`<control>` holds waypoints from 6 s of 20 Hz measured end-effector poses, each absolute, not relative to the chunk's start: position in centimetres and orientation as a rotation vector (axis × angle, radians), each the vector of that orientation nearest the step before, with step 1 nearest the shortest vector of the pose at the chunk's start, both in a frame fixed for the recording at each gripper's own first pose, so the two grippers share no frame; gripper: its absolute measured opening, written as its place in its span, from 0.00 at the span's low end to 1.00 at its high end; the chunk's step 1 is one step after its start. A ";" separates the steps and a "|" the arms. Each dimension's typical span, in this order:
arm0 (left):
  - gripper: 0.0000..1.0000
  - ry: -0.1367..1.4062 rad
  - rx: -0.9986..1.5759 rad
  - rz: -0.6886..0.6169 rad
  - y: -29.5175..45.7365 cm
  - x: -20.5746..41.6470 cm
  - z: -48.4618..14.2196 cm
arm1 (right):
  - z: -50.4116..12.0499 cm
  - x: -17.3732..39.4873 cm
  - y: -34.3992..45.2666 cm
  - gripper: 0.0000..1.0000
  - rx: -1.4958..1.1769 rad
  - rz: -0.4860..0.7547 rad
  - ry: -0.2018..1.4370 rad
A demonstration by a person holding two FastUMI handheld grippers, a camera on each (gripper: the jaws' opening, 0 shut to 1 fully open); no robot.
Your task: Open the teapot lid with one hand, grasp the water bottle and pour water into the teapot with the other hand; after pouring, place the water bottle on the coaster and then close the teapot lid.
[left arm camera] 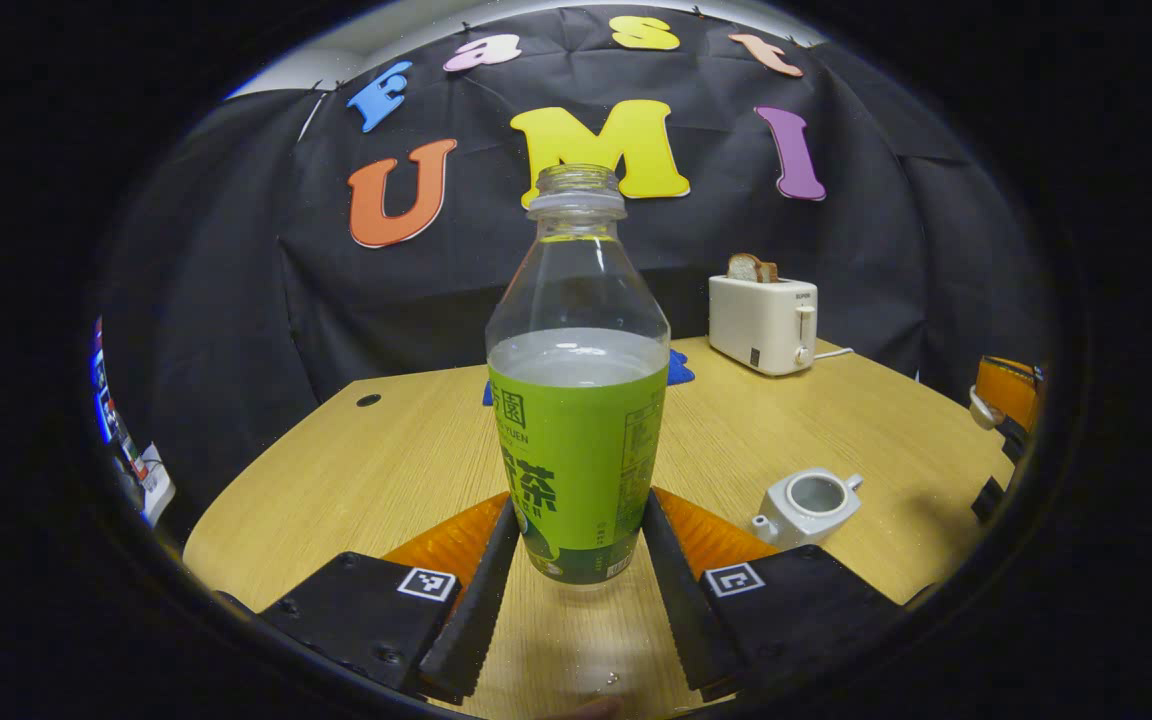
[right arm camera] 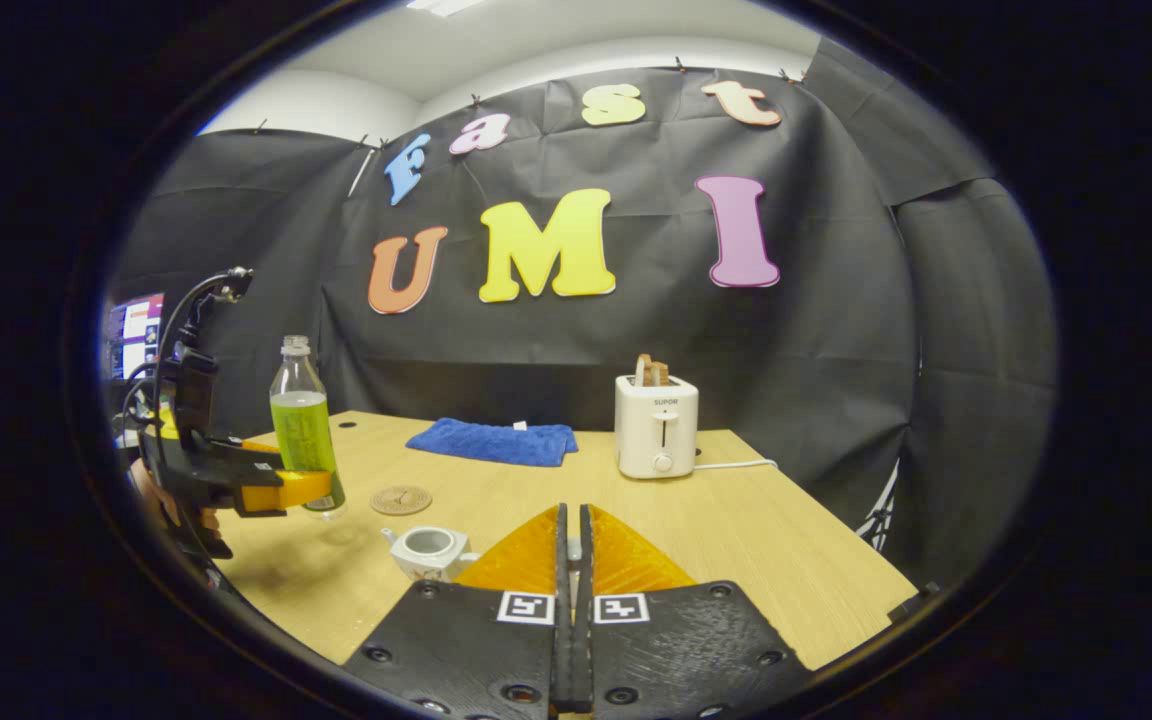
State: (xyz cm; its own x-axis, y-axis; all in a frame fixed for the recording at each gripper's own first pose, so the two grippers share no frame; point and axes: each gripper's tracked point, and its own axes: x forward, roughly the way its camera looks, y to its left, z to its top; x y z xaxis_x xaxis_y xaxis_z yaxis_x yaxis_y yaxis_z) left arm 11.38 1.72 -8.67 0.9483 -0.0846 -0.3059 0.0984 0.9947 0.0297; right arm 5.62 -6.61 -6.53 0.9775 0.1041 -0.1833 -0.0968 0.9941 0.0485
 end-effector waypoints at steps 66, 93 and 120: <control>1.00 0.255 -0.050 0.083 13.3 5.8 -7.1 | -6.7 10.6 3.8 0.00 -0.022 0.253 0.198; 1.00 0.188 -0.006 0.177 17.3 0.4 -5.9 | -12.4 12.6 8.1 0.00 0.002 0.328 0.272; 1.00 0.009 -0.039 -0.006 3.2 1.2 0.7 | -0.3 3.6 -0.4 0.96 0.083 0.126 0.007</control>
State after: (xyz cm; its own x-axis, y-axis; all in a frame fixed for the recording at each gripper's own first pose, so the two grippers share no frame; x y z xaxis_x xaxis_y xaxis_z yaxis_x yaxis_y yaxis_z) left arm 1.17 3.23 0.72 0.9999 -0.0061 -0.0090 0.0058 0.9992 -0.0391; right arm 3.58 -0.37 -0.33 0.9920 0.1262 -0.0022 -0.1256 0.9886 0.0828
